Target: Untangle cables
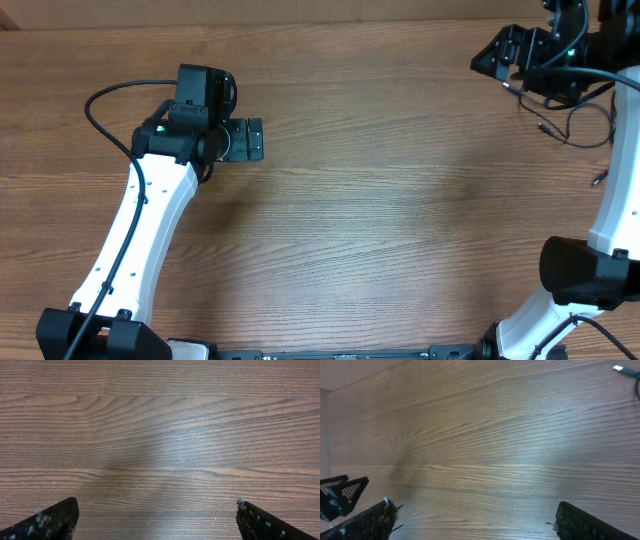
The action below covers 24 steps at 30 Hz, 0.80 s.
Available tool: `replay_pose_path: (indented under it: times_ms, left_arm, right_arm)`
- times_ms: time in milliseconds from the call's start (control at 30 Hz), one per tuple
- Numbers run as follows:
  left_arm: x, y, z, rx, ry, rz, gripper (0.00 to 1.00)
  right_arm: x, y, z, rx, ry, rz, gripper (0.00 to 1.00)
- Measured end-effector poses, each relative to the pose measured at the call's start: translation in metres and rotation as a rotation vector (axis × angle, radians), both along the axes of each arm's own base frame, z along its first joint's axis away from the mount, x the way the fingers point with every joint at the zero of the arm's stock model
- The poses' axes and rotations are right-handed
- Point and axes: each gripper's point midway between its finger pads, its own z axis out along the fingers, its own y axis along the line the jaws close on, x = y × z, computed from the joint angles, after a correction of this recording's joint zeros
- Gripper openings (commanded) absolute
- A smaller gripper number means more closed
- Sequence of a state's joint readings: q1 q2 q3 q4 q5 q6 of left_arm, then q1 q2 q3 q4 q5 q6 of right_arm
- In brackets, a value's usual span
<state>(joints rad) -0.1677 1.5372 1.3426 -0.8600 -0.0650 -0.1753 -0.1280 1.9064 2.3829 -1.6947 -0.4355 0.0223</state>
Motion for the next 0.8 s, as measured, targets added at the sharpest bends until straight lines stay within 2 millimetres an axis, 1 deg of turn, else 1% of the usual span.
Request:
replay_pose_path:
  times_ms: [333,400,467,533,800]
  left_arm:
    - [0.0,0.0,0.0,0.0,0.0,0.0,1.0]
    - [0.0,0.0,0.0,0.0,0.0,0.0,1.0]
    - [0.0,0.0,0.0,0.0,0.0,0.0,1.0]
    - [0.0,0.0,0.0,0.0,0.0,0.0,1.0]
    - [0.0,0.0,0.0,0.0,0.0,0.0,1.0]
  right_arm:
    - [-0.003,0.035,0.0,0.015,0.01,0.064,1.0]
    - [-0.001,0.042,0.002,0.014,-0.008,0.082,1.0]
    - [0.006,0.05,0.006,0.014,-0.047,0.103,1.0]
    - [0.006,0.053,0.007,0.014,-0.052,0.11,1.0]
    - [0.007,0.053,0.007,0.013,-0.056,0.111,1.0]
